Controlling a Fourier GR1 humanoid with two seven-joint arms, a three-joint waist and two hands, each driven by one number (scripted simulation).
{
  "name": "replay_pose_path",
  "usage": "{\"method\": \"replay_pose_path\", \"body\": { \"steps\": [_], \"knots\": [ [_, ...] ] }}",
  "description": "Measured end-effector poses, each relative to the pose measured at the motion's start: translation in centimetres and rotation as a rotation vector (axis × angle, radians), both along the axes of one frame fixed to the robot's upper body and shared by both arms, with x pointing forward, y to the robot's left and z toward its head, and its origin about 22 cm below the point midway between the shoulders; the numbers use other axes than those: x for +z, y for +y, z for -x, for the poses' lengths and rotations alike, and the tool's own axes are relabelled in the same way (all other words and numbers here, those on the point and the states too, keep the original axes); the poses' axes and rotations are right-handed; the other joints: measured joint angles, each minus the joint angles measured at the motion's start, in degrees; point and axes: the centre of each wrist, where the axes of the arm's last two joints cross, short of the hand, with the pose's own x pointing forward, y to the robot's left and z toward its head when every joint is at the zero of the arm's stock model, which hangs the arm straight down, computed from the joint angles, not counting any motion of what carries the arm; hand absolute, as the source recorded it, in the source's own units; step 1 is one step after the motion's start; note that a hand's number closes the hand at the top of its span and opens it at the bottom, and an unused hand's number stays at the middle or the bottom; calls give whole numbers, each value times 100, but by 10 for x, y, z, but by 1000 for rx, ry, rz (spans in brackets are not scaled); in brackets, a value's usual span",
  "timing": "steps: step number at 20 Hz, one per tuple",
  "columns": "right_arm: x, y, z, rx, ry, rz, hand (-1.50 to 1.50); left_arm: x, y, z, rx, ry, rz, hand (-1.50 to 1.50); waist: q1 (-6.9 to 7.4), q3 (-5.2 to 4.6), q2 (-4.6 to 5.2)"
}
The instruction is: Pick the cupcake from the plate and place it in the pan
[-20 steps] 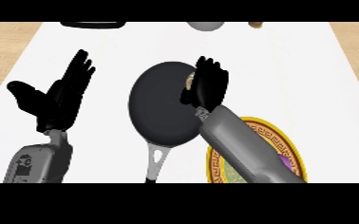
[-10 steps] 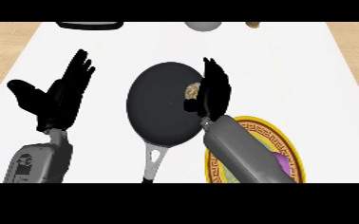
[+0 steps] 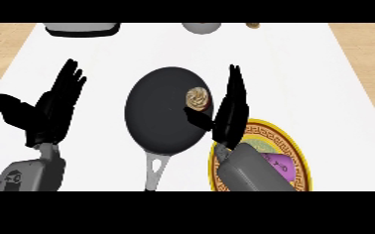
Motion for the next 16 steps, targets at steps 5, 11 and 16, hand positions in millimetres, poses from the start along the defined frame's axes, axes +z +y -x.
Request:
{"method": "replay_pose_path", "body": {
  "steps": [5,11,16],
  "knots": [
    [-4,-11,58,46,-88,-138,-150,1,4,1,10,3,-6,0,-80,1,-13],
    [-4,-35,134,105,-145,-203,-150,4,0,5,-1,5,3,0,-52,-1,-4],
    [-12,-45,167,110,-157,-191,-150,1,-2,4,-12,-2,-3,0,-13,-4,12]
  ]
}}
